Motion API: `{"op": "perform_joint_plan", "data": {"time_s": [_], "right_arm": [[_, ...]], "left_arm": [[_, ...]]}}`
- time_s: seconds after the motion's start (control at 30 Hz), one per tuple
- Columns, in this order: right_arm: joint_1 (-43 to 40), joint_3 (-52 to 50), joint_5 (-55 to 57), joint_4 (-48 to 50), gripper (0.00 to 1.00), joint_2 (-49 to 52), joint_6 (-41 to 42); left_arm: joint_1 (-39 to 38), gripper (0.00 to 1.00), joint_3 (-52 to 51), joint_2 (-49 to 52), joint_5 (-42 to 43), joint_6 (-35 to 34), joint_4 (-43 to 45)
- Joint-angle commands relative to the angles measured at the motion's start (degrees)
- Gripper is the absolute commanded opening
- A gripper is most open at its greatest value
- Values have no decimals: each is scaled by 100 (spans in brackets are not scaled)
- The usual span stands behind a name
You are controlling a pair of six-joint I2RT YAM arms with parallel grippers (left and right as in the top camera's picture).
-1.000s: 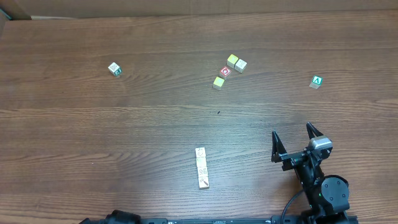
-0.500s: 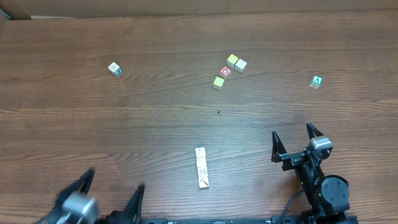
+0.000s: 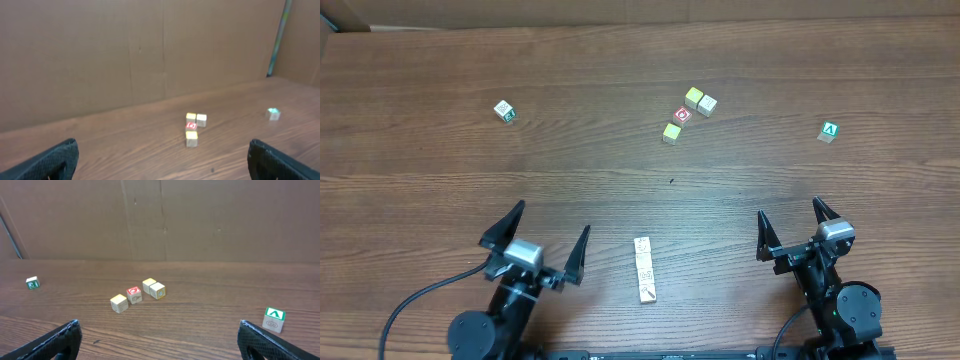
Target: Flip 4 blocks
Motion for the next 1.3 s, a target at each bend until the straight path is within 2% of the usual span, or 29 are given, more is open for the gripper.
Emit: {"op": "perform_joint_plan", "data": {"time_s": [0.0, 0.13, 0.33, 1.27], "right_arm": [[-17, -61, 13, 37, 100, -57, -22], [-17, -61, 13, 37, 100, -57, -22], [-17, -61, 13, 37, 100, -57, -22], [-17, -61, 13, 37, 100, -57, -22]], "left_arm": [[31, 100, -702, -83, -103, 354, 691], [28, 100, -1283, -83, -439, 365, 1106], [35, 99, -1274, -83, -876, 450, 422], [35, 100, -1274, -81, -885, 511, 468]]}}
